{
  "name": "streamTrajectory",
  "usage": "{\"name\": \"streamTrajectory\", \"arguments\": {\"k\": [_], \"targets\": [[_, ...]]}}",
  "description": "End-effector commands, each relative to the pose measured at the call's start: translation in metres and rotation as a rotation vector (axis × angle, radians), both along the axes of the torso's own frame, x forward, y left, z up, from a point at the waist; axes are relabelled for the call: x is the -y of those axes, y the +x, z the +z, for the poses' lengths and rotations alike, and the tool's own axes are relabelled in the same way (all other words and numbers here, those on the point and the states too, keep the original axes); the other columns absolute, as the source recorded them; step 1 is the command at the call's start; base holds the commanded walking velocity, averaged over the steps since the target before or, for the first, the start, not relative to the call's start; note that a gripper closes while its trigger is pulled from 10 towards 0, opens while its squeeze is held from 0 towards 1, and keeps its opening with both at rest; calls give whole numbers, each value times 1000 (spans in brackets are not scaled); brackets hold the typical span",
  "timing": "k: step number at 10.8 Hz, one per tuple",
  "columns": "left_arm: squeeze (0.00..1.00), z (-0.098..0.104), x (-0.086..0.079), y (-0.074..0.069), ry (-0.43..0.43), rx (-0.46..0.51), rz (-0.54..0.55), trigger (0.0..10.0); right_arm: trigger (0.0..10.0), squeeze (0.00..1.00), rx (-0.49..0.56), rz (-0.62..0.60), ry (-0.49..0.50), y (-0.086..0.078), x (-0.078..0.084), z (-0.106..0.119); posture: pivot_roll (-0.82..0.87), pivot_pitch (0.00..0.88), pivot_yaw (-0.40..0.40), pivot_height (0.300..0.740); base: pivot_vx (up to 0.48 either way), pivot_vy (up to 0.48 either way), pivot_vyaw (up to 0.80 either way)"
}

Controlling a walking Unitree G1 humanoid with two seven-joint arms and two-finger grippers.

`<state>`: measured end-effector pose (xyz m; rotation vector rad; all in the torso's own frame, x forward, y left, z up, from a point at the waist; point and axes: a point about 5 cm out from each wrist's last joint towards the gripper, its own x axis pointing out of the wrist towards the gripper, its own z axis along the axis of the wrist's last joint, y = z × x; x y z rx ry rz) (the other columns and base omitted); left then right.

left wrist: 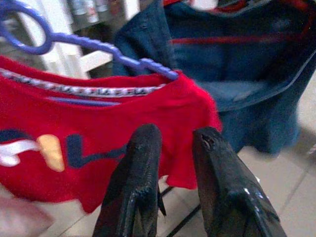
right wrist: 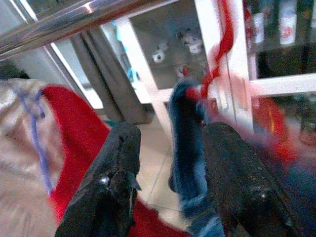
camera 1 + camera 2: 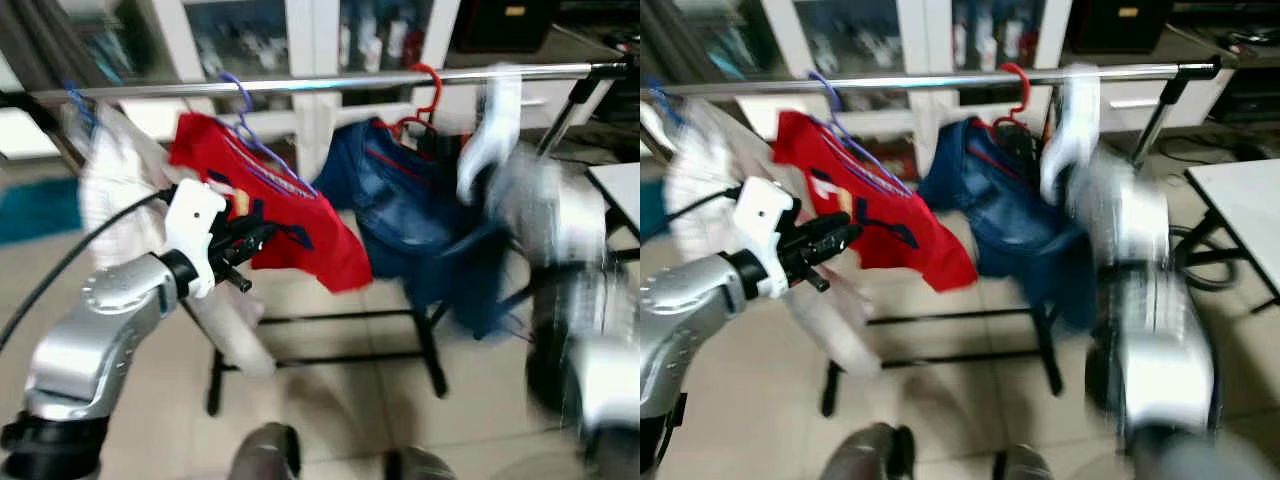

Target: Hang hanger

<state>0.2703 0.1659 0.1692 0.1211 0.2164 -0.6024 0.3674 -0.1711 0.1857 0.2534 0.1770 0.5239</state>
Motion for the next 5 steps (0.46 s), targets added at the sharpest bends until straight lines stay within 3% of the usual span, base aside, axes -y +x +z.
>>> {"name": "streamTrajectory", "arguments": {"k": [1,2,3,4,5], "targets": [[0,-7,-2,3,6,-17,57,10000,10000,1000,59,-1,4,-8,0,15,-71,0,111,740,0,0,0],[192,-7,-1,10,-39,64,209,10000,10000,1000,123,-113,0,-42,20,11,-84,0,114,740,0,0,0],[0,-9,0,11,-35,67,245,10000,10000,1000,143,-148,0,-57,24,7,-92,0,119,740,0,0,0],[0,-11,2,9,-98,35,207,10000,10000,1000,135,-200,4,-72,27,2,-98,0,123,740,0,0,0],[0,-16,5,3,-150,7,200,10000,10000,1000,102,-285,0,-103,27,-11,-110,0,126,740,0,0,0]]}}
